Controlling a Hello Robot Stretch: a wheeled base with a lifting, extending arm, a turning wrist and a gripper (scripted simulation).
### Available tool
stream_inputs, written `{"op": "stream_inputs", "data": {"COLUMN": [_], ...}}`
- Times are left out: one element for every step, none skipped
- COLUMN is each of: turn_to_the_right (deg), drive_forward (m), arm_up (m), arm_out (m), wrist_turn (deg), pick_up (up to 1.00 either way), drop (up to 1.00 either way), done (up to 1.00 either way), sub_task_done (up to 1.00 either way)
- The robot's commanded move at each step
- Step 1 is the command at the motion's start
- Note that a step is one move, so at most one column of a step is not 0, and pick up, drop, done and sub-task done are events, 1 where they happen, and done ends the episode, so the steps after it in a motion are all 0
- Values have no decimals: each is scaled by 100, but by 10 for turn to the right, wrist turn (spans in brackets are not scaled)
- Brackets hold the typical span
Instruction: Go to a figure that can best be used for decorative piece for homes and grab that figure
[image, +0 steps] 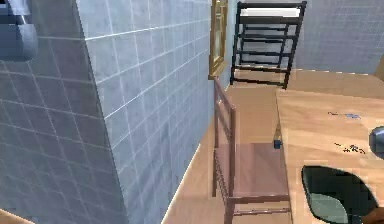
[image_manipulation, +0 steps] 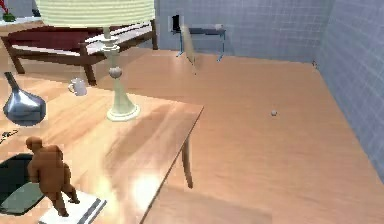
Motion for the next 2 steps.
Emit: {"op": "stream_inputs", "data": {"turn_to_the_right": [-330, 0], "drive_forward": [0, 0], "arm_up": [0, 50], "arm_out": [0, 0], "wrist_turn": [0, 0], "pick_up": [0, 0], "drop": [0, 0], "done": [0, 0], "sub_task_done": [0, 0]}}
